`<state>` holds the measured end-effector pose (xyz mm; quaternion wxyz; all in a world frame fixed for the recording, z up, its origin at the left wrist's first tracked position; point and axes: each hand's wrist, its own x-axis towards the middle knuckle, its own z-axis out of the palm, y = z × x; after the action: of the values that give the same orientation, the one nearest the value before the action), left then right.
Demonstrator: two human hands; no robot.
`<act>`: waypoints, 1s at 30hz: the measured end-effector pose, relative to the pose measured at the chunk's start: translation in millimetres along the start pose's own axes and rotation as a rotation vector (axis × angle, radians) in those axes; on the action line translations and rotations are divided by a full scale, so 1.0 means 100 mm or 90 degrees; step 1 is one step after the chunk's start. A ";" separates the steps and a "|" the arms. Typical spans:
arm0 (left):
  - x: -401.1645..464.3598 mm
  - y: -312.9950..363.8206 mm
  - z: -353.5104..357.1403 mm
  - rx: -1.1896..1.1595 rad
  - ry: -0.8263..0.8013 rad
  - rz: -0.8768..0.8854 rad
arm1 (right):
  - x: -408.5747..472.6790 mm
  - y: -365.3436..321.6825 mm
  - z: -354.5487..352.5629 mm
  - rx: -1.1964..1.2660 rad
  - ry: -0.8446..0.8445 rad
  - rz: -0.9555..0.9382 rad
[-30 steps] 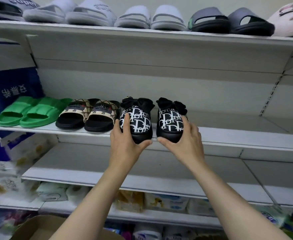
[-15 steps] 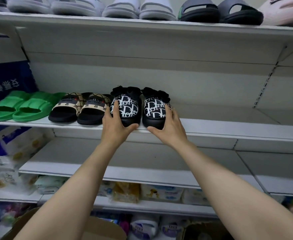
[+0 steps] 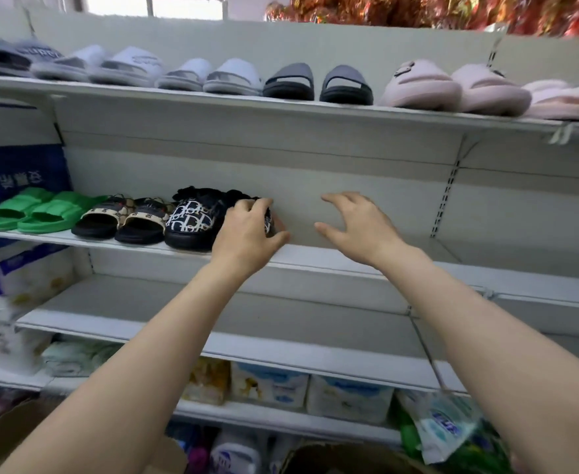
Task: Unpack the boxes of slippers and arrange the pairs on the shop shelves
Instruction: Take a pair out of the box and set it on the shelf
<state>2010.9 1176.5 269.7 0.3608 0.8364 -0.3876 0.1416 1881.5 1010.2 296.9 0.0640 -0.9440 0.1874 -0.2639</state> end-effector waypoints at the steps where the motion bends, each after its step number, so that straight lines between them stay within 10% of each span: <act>1: -0.09 0.19 0.05 0.002 0.003 0.004 | -0.12 0.12 -0.12 0.003 0.004 -0.006; 13: -1.18 0.96 0.98 0.005 -0.098 -0.065 | -1.29 1.21 -0.08 0.008 -0.123 0.016; 30: -4.05 -0.83 2.92 -0.092 -0.507 -0.497 | -4.00 1.82 2.78 0.263 -0.680 0.420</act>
<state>1793.6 1226.4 -184.8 0.2686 0.8799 -0.1639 -0.3559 1652.6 1003.9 -169.5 0.4054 -0.8062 0.3551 0.2440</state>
